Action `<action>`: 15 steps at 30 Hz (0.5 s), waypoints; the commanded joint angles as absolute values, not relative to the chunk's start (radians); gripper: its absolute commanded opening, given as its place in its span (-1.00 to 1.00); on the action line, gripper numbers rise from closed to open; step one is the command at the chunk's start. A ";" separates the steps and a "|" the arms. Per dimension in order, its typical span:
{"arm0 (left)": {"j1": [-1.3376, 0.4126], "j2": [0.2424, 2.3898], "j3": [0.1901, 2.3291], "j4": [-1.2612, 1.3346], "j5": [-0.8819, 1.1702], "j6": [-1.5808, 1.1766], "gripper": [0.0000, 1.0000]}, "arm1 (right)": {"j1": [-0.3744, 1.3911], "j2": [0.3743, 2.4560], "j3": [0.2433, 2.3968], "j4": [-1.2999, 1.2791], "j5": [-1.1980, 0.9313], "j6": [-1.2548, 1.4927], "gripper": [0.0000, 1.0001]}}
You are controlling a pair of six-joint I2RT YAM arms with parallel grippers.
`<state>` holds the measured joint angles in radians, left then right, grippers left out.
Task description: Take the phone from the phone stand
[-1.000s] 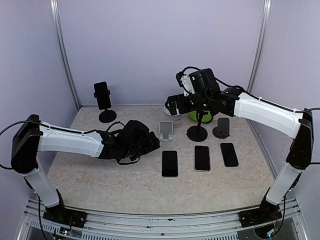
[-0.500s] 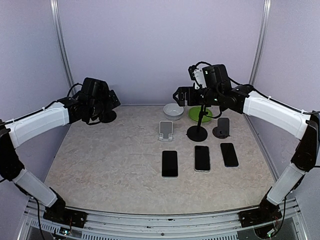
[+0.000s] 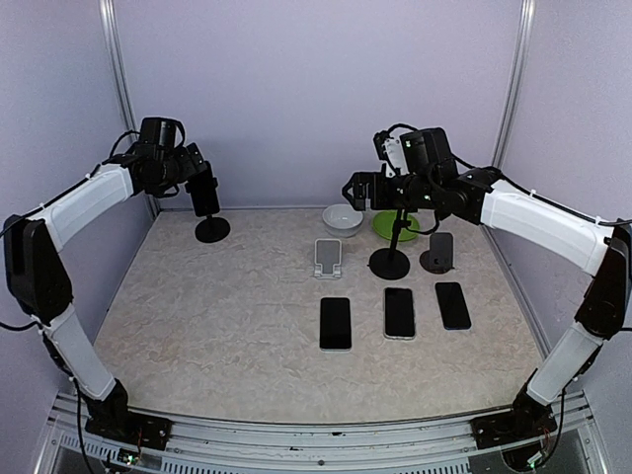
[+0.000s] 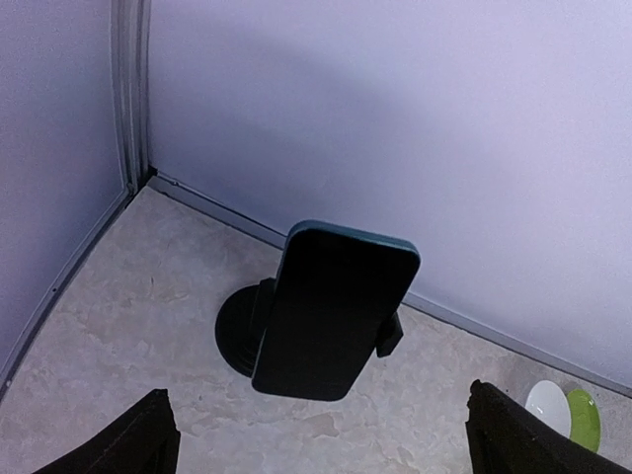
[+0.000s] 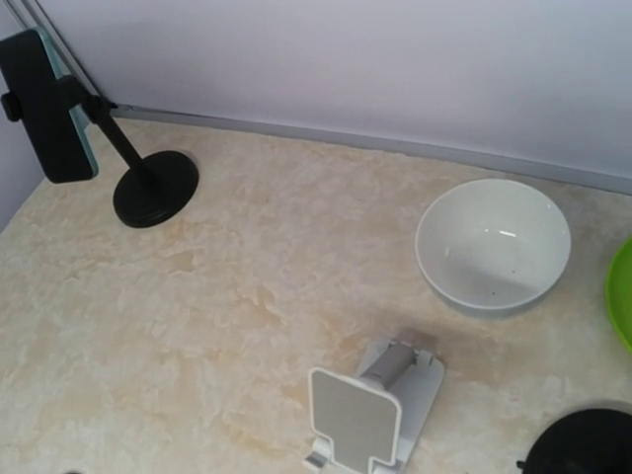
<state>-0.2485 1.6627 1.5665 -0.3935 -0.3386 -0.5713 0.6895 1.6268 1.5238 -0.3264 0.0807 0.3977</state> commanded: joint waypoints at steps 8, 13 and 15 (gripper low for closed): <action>-0.187 1.925 1.911 -0.482 -0.332 -0.386 0.98 | 0.677 1.611 1.525 -0.354 0.087 0.429 1.00; -0.179 1.992 1.992 -0.491 -0.336 -0.332 0.97 | 0.674 1.620 1.534 -0.359 0.087 0.428 1.00; -0.180 2.013 2.016 -0.488 -0.317 -0.312 0.98 | 0.672 1.625 1.538 -0.359 0.086 0.427 1.00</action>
<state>-0.1768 1.9732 1.9594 -0.4683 -0.3359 -0.3836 0.6834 1.6268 1.5238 -0.3485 0.0818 0.4206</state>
